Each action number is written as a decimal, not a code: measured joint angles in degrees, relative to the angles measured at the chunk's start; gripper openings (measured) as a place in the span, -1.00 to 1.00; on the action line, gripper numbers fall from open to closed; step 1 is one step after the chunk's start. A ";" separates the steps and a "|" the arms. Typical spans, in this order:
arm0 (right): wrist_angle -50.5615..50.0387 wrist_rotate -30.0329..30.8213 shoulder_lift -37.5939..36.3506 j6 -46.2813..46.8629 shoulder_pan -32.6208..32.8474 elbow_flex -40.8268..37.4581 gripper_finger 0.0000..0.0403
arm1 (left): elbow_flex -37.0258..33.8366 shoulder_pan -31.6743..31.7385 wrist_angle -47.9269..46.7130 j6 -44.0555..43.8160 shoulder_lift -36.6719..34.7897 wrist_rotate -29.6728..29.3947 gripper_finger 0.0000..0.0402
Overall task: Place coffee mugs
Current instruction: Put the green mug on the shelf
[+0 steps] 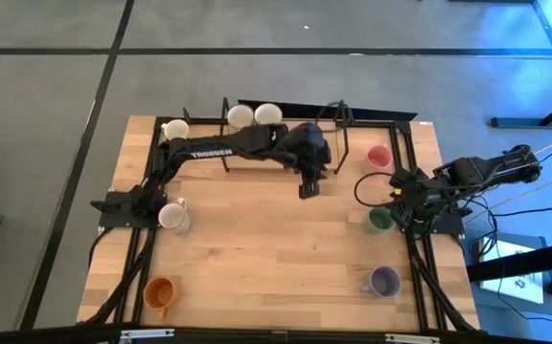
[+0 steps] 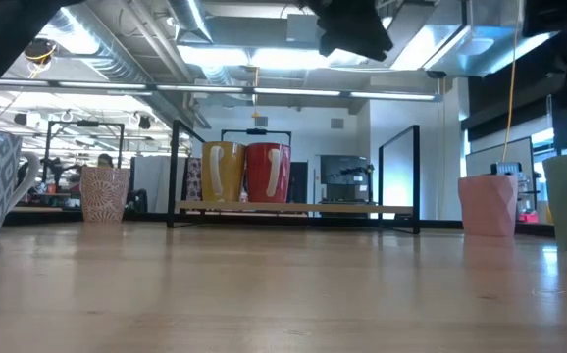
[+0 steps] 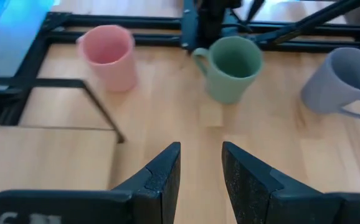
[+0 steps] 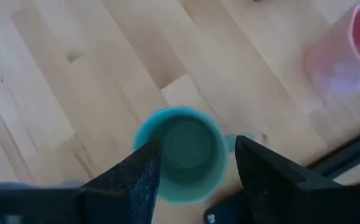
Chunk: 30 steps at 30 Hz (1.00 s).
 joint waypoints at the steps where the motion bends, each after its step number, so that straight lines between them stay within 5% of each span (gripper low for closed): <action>1: 0.29 0.07 0.00 0.41 0.43 0.01 -0.04 | -0.24 -0.42 0.11 0.02 0.00 0.04 -0.44; 16: 8.72 8.81 4.86 1.05 1.01 0.00 -0.04 | -3.47 -1.52 0.73 1.53 -0.42 -1.73 -0.44; 24: 14.70 8.64 11.21 -7.83 1.01 -0.02 -0.04 | -3.48 -1.52 -13.18 1.67 -8.84 -4.03 -0.44; 30: 14.81 11.67 11.37 -8.91 1.00 0.01 -0.04 | -13.67 -1.52 -16.29 -1.37 -19.56 -4.25 -0.44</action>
